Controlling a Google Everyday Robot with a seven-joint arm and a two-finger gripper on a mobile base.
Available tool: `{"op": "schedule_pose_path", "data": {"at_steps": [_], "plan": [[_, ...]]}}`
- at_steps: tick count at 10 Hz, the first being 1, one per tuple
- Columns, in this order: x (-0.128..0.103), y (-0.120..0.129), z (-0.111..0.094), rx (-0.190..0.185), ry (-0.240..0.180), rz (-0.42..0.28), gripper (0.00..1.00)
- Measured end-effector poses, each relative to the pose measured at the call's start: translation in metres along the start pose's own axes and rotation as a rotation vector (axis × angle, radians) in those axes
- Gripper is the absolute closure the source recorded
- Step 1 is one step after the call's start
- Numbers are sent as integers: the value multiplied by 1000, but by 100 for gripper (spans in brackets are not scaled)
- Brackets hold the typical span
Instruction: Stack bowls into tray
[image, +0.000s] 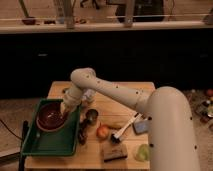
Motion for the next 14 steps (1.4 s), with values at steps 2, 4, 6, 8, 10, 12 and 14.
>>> {"op": "schedule_pose_path", "data": {"at_steps": [2,4,6,8,10,12,14], "plan": [[1,2,11,-2,-17,-1,97],[0,4,21,-6,-30,-6,97],[-1,6,38,-16,-50,-9,97],[-1,8,48,-21,-60,-5,96],[-3,11,52,-19,-62,3,78],[-5,12,53,-17,-64,8,59],[-8,13,53,-15,-66,13,38]]}}
